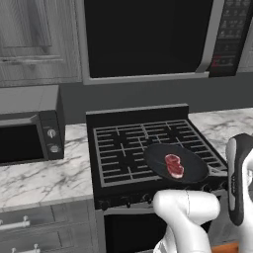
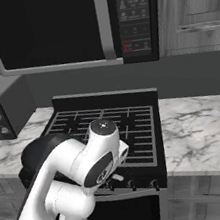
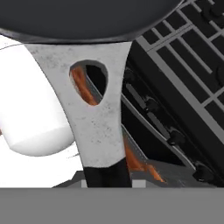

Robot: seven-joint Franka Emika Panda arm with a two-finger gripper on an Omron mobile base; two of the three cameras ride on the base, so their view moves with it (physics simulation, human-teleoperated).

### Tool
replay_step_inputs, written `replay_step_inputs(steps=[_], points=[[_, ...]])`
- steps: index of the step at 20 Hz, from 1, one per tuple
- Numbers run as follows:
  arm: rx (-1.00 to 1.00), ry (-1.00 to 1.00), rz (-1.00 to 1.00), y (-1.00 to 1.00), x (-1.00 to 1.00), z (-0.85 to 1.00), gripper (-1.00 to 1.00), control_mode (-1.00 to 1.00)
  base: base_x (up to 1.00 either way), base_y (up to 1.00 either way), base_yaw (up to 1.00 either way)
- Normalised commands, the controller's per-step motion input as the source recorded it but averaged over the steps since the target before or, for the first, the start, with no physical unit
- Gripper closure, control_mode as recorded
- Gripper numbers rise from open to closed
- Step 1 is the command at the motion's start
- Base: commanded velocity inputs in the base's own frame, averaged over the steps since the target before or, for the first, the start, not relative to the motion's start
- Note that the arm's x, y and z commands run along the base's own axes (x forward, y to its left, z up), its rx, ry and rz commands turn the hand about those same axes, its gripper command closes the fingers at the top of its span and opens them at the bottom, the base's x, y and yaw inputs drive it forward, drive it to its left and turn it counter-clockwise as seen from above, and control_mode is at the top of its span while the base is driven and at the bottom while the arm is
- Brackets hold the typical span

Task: Pick up the pan with the steak in it and place it on the dining table. Then place the steak on the plate.

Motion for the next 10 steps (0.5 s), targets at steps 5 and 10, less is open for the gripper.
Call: replay_step_inputs(steps=[5, 10], points=[[0.00, -0.14, 0.05, 0.34, -0.24, 0.00, 1.00, -1.00, 0.00, 0.00, 0.00], [0.00, 0.00, 0.00, 0.00, 0.00, 0.00, 1.00, -1.00, 0.00, 0.00, 0.00]])
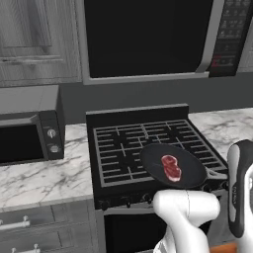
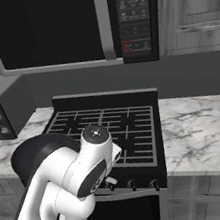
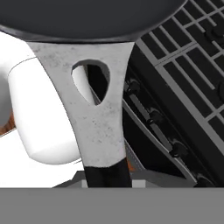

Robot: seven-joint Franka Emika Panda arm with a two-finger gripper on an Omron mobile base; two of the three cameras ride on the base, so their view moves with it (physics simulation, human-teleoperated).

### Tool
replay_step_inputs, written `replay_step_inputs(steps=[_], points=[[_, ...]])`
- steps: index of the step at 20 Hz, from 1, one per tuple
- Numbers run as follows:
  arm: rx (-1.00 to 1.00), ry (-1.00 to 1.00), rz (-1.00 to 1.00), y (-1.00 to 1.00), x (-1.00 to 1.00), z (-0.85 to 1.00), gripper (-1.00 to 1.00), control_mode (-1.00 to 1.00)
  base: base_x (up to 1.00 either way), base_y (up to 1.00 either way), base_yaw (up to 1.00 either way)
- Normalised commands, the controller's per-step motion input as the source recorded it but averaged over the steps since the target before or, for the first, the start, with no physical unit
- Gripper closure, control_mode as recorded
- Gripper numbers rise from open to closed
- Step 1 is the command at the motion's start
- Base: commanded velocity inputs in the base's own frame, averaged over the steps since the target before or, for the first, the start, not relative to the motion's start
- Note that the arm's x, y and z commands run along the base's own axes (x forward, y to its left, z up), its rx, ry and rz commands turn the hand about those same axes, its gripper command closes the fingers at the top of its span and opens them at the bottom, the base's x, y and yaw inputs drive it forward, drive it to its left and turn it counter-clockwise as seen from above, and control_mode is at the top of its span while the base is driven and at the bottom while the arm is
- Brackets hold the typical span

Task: Pick up the pan with the steak in it and place it on the dining table. Then place the steak on the plate.

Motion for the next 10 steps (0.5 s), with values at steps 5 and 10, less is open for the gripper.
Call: replay_step_inputs(steps=[5, 10], points=[[0.00, 0.00, 0.00, 0.00, 0.00, 0.00, 1.00, 1.00, -0.49, 0.00, 0.01], [0.00, 0.00, 0.00, 0.00, 0.00, 0.00, 1.00, 1.00, -0.66, 0.00, 0.04]])
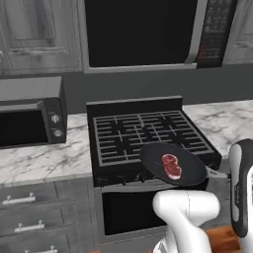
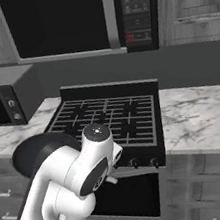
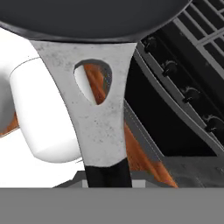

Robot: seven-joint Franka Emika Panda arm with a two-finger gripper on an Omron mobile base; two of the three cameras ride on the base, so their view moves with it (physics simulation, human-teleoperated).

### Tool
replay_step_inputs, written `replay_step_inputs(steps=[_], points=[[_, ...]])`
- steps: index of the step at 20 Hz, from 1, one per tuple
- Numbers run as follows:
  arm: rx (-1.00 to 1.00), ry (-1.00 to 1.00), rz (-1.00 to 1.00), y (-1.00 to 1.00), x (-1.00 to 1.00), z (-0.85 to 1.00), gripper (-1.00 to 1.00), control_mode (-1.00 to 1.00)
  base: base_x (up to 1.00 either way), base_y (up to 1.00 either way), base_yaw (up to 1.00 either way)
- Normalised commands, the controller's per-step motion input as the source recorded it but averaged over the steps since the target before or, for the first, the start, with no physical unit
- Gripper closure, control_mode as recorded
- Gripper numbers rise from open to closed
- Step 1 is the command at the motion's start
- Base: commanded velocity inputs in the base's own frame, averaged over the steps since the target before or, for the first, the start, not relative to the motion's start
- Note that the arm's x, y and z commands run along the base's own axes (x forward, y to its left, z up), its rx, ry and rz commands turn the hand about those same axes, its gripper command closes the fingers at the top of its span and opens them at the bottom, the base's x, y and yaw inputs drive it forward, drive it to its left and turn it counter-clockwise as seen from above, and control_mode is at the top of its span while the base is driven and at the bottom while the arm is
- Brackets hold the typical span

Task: Pick up the pan with the steak in it and place it on the dining table. Then place the steak on the plate.

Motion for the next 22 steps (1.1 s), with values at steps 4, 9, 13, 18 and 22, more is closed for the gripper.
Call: replay_step_inputs(steps=[4, 9, 13, 18, 22], points=[[0.00, 0.00, 0.00, 0.00, 0.00, 0.00, 1.00, 1.00, -0.40, 0.00, 0.28], [0.00, 0.00, 0.00, 0.00, 0.00, 0.00, 1.00, 1.00, -0.22, -0.05, 0.44], [0.00, 0.00, 0.00, 0.00, 0.00, 0.00, 1.00, 1.00, -0.19, -0.04, 0.46], [0.00, 0.00, 0.00, 0.00, 0.00, 0.00, 1.00, 1.00, -0.18, -0.03, 0.46], [0.00, 0.00, 0.00, 0.00, 0.00, 0.00, 1.00, 1.00, -0.17, -0.02, 0.47]])
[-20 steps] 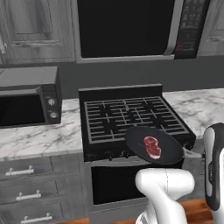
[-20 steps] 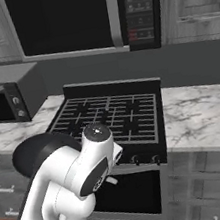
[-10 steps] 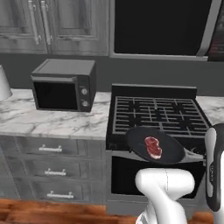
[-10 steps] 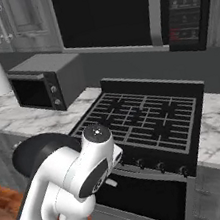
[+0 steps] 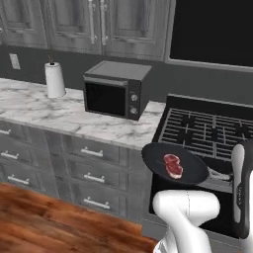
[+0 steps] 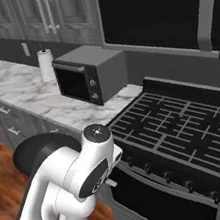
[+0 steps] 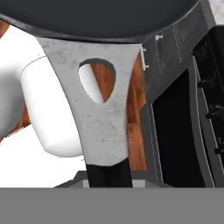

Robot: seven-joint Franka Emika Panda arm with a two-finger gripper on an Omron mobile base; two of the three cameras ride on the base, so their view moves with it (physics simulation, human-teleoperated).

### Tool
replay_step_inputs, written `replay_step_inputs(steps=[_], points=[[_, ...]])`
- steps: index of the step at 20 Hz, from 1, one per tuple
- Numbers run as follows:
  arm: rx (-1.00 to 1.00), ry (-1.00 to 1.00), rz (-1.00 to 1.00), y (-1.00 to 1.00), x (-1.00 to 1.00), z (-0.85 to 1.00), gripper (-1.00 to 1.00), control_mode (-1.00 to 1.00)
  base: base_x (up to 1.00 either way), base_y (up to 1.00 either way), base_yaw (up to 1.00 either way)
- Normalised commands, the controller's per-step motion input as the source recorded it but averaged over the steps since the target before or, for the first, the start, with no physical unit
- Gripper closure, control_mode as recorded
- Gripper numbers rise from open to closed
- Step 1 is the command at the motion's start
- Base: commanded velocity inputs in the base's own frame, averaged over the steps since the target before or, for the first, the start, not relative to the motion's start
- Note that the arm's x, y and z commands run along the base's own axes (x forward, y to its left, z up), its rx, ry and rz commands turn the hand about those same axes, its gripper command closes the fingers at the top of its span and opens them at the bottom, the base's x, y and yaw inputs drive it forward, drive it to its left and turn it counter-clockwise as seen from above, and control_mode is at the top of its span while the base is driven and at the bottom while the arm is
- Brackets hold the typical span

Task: Pick up the pan with the steak in it and place it on the dining table. Then place the steak on the plate.

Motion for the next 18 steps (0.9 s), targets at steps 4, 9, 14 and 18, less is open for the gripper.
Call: replay_step_inputs(steps=[4, 9, 14, 18], points=[[0.00, 0.00, 0.00, 0.00, 0.00, 0.00, 1.00, 1.00, -0.15, 0.00, 0.47], [0.00, 0.00, 0.00, 0.00, 0.00, 0.00, 1.00, 1.00, -0.14, 0.00, 0.47], [0.00, 0.00, 0.00, 0.00, 0.00, 0.00, 1.00, 1.00, -0.14, 0.00, 0.46], [0.00, 0.00, 0.00, 0.00, 0.00, 0.00, 1.00, 1.00, -0.13, 0.00, 0.47]])
